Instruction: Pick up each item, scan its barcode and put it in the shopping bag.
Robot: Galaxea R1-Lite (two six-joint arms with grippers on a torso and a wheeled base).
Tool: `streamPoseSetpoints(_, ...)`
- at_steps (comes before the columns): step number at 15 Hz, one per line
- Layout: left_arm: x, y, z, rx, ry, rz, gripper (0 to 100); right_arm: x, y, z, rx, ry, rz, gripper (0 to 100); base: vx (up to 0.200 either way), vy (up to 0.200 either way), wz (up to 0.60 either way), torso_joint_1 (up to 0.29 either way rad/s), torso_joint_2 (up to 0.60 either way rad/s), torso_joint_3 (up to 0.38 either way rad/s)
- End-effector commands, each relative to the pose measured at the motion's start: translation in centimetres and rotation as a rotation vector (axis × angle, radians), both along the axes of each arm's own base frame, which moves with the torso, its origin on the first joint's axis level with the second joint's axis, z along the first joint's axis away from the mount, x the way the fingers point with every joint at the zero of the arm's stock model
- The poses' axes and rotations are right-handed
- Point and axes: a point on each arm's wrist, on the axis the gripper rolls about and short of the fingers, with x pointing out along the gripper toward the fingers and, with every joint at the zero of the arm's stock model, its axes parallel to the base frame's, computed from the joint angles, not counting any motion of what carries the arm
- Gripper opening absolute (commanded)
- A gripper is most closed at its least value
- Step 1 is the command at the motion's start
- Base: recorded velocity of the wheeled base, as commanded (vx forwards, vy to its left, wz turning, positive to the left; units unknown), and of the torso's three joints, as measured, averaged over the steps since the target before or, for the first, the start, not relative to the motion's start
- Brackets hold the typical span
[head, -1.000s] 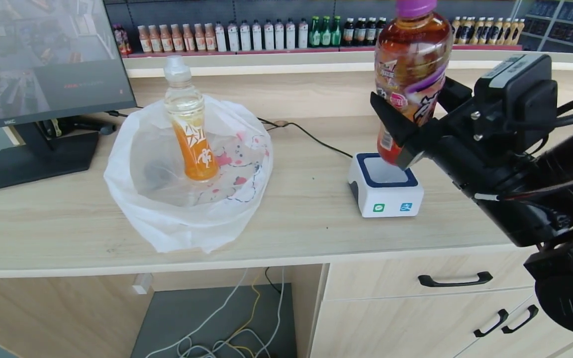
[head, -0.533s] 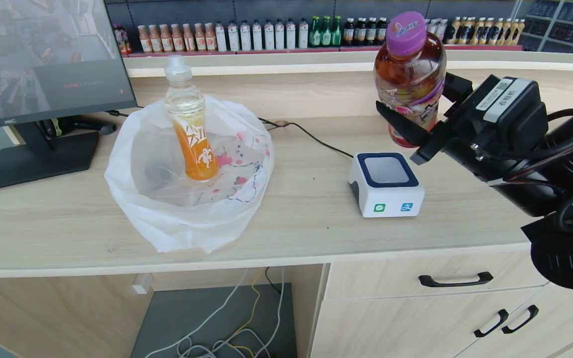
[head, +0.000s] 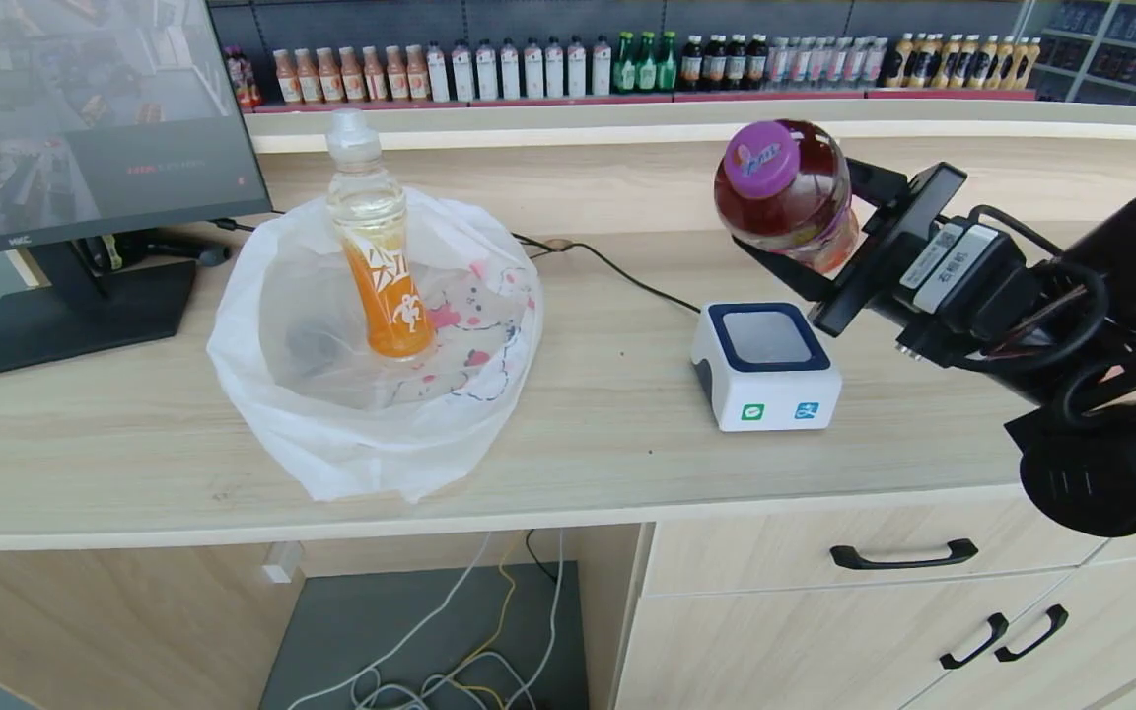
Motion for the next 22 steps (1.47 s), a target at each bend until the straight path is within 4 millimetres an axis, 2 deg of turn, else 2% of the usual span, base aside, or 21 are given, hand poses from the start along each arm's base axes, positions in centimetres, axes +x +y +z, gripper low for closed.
streamPoseSetpoints(1,0.0,0.0,0.0,0.0,0.0,0.0,100,0.3,0.1,-1.2,-0.027,0.023,0.01,0,0.0,0.0,0.0,0.0,0.0,0.0)
streamPoseSetpoints(6,0.0,0.0,0.0,0.0,0.0,0.0,100,1.3,-0.3,-2.7,-0.091,0.027,0.051,0,0.0,0.0,0.0,0.0,0.0,0.0)
streamPoseSetpoints(17,0.0,0.0,0.0,0.001,0.0,0.0,100,1.3,-0.4,-4.0,-0.115,0.05,0.037,0,0.0,0.0,0.0,0.0,0.0,0.0)
streamPoseSetpoints(22,0.0,0.0,0.0,0.001,0.0,0.0,100,1.2,-0.1,-3.8,-0.113,0.043,0.043,0,0.0,0.0,0.0,0.0,0.0,0.0)
